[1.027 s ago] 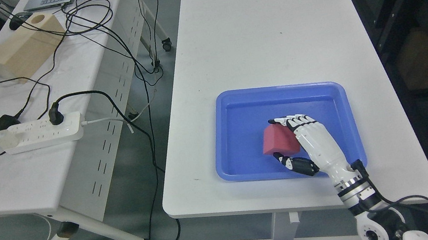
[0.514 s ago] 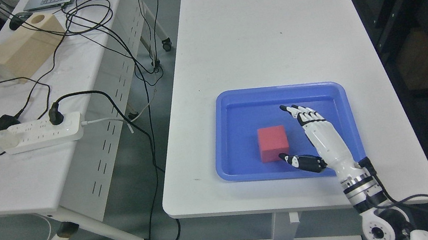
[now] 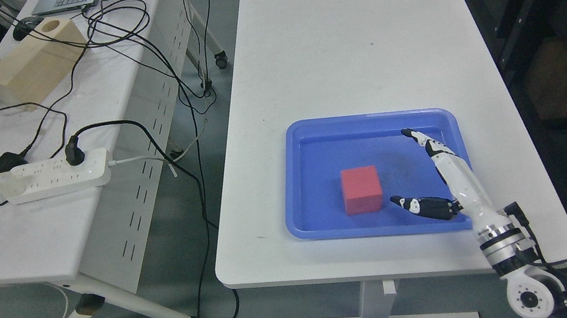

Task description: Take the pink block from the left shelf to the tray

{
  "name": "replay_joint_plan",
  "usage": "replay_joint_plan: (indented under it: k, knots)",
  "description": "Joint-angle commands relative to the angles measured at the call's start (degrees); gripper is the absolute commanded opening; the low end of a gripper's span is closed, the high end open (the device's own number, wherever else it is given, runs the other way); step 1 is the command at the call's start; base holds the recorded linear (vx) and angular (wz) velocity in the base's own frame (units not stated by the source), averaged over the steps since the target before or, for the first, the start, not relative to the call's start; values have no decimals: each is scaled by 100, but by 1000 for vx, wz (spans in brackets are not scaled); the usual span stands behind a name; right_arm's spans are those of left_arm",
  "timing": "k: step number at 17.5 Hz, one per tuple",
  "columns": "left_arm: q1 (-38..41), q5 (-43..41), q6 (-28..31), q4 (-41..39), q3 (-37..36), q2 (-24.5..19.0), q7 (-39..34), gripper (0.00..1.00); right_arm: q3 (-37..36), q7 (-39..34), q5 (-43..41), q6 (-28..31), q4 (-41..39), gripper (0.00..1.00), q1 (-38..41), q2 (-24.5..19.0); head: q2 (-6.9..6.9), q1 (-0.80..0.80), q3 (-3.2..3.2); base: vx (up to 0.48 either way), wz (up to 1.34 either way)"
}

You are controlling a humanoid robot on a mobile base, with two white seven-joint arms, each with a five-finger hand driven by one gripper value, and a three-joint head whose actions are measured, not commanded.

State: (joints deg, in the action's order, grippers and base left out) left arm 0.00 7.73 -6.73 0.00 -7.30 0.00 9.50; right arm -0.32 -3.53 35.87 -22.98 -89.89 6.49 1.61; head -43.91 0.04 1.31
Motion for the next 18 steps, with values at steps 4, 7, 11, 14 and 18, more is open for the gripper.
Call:
replay_joint_plan:
  k: [4, 7, 11, 14, 18]
  knots:
    - [115, 0, -4, -100, 0, -100, -1, 100, -1040, -280, -4025, -39, -29, 99, 28, 24, 0, 0, 0, -29, -4]
    - [115, 0, -4, -100, 0, -100, -1, 100, -1216, -253, -4035, 100, -29, 99, 19, -29, 0, 0, 0, -74, -28]
    - [115, 0, -4, -100, 0, -100, -1, 100, -1199, -236, -4018, 988, -29, 99, -16, -61, 0, 0, 0, -164, -50]
    - [115, 0, -4, -100, 0, -100, -1, 100, -1050, -262, -3947, 1050, -29, 99, -42, -61, 0, 0, 0, -171, -14]
    - [115, 0, -4, -100, 0, -100, -1, 100, -611, -297, -4070, 1349, -11, 99, -7, -61, 0, 0, 0, -174, 85]
